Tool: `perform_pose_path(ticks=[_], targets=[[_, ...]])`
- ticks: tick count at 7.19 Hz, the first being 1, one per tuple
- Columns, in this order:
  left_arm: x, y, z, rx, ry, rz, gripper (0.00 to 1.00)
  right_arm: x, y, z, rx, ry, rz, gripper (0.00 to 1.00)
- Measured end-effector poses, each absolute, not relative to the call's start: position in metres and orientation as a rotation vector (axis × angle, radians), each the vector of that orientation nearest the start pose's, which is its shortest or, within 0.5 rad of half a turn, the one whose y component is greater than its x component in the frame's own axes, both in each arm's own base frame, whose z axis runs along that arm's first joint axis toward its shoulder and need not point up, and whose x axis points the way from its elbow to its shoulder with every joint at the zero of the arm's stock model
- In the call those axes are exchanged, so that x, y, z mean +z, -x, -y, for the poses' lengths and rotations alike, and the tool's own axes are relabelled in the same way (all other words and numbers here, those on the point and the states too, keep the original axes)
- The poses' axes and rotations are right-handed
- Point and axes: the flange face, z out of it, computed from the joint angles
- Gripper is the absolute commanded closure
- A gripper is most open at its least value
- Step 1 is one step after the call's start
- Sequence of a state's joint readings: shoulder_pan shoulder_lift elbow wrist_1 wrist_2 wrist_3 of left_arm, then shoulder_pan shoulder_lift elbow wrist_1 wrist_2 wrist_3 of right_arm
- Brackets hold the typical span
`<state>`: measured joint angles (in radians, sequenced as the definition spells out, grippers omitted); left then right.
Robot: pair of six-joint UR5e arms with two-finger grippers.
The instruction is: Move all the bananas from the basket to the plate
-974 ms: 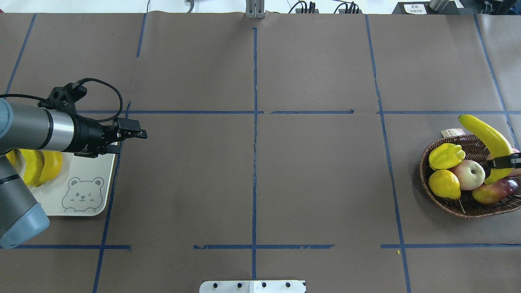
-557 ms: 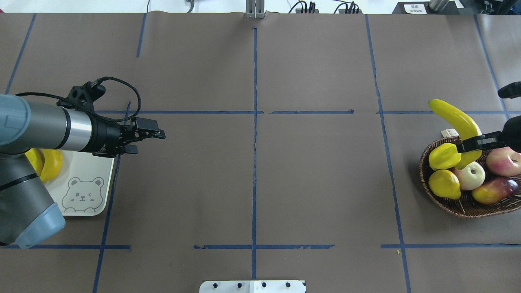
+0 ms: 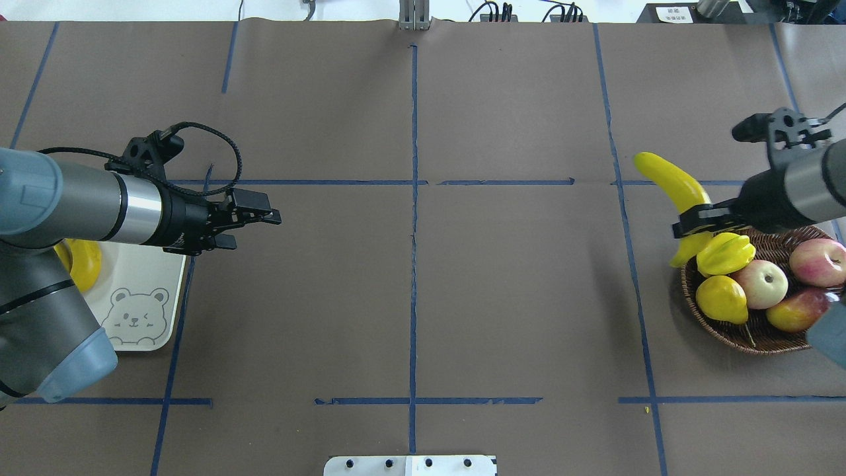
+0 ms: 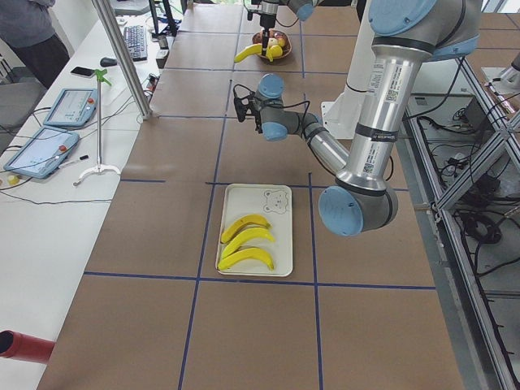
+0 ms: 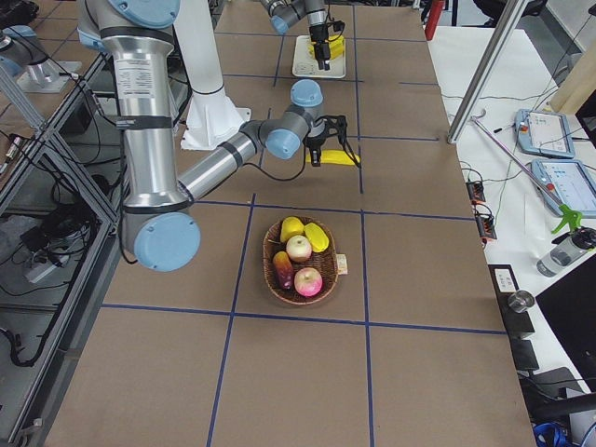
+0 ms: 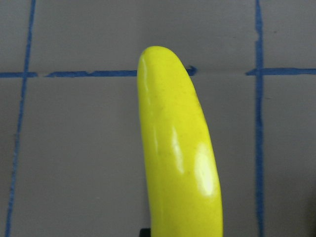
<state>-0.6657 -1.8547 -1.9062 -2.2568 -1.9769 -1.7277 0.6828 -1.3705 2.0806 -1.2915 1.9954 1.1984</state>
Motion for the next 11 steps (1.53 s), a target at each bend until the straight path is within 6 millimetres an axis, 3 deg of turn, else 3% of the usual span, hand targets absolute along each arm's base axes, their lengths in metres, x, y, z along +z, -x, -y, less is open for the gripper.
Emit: perform_pose_path(ticks=[2,4,6,11], targets=[[0.236,-0.388,0.418,-0.472,0.055,-1.376,0.00,0.220,0.414,0.386,0.105,-0.162,1.052,0.99],[0.203,-0.404,0.421,-0.526,0.121,-1.417,0.00,0.172,0.450,0.382,0.110,-0.164,1.086,0.98],[0.180,-0.426,0.432,-0.577,0.179,-1.431,0.00,0.152,0.466,0.368,0.107,-0.178,1.114,0.98],[0.160,-0.453,0.437,-0.729,0.348,-1.427,0.00,0.131,0.490,0.324,0.186,-0.260,1.220,0.97]])
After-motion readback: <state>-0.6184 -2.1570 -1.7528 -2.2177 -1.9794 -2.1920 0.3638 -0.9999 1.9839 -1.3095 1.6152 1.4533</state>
